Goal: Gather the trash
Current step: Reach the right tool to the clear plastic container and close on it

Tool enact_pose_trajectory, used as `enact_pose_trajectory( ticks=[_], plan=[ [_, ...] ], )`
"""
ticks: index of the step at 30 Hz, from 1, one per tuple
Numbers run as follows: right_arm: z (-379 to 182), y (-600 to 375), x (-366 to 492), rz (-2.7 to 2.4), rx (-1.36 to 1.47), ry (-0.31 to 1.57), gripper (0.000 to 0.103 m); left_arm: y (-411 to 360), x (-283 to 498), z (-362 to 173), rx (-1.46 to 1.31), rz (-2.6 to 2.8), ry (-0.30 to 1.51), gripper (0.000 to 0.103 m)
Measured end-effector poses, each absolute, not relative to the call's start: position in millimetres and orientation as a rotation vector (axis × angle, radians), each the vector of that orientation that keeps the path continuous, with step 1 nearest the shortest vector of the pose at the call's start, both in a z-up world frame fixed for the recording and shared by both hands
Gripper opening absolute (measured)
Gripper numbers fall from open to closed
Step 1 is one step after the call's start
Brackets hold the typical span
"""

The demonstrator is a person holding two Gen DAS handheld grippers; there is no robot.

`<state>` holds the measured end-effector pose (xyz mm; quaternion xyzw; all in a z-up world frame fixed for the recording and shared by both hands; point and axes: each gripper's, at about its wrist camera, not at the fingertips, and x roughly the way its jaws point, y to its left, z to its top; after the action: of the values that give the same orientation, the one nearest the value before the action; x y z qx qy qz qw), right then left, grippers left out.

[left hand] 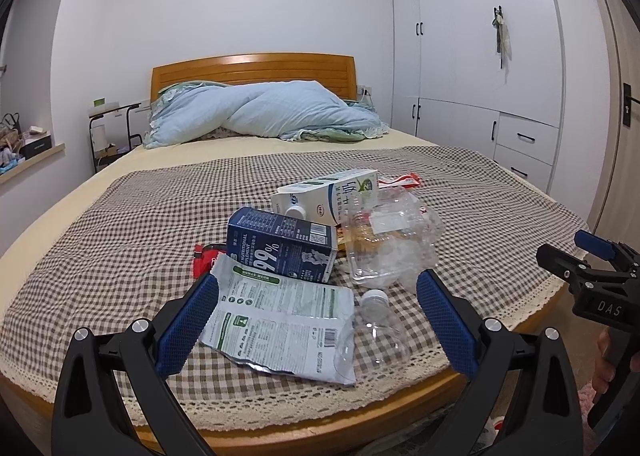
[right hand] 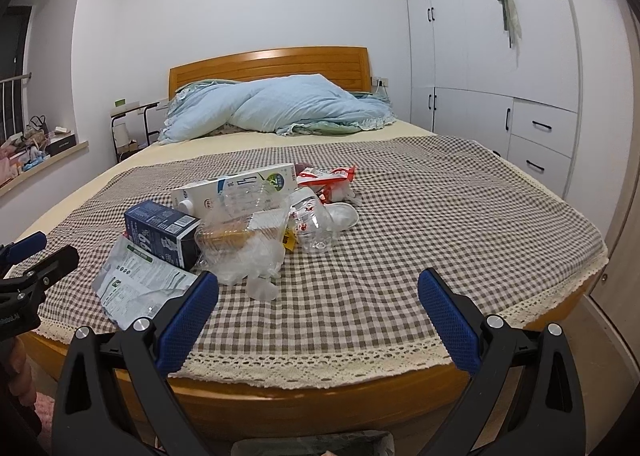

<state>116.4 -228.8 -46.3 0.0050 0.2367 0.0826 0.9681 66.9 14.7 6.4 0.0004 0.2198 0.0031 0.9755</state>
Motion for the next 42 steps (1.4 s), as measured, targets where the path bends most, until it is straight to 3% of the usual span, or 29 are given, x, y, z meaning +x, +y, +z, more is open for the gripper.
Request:
enact_pose_trajectory(
  ticks=[21, 42],
  plan=[
    [-81.8, -201.5, 193.1, 0.310, 0.101, 0.582, 0.096, 26.0, 133.9, -11.0, -0.064, 0.041, 0.446, 0.096],
    [-135.7, -181.0, 257.0, 0.388, 0.710, 0.713, 0.096, 49.1, 167.3, -28.9, -0.111, 0.074, 0.452, 0.096]
  ],
)
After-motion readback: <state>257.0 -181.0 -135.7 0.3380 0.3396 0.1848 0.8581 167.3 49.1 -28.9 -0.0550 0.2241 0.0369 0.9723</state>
